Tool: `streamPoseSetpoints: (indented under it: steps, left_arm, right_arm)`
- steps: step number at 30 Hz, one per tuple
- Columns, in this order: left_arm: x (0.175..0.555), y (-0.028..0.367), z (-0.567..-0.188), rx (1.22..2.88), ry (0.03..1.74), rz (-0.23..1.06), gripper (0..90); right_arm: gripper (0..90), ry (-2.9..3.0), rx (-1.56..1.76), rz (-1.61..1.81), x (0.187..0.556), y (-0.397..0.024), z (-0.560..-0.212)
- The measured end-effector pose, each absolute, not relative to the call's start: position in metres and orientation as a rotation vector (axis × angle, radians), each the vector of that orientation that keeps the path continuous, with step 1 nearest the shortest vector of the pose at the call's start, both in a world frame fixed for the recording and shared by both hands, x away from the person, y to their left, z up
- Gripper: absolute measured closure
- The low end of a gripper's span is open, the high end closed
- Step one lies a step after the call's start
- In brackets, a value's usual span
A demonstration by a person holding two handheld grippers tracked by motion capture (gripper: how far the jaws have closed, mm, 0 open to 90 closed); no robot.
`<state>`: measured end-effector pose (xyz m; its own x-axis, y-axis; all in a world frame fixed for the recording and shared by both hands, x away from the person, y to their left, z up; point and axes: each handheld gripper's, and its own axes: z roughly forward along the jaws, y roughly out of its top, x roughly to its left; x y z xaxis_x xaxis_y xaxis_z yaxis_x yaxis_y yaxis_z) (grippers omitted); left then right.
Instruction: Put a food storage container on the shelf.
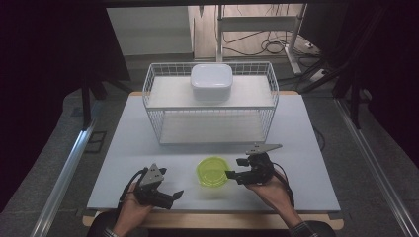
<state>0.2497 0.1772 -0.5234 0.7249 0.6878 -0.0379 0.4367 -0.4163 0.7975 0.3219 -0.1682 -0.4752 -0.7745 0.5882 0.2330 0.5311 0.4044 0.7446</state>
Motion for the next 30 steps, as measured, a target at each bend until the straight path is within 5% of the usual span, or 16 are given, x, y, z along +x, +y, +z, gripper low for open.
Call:
streamPoseSetpoints:
  steps: [30]
  left_arm:
    - [0.25, 0.175, -0.525, 2.093, 0.841, 0.365, 1.7]
  right_arm:
    - [79.3, 2.761, 1.409, 1.537, 0.365, -0.168, -0.501]
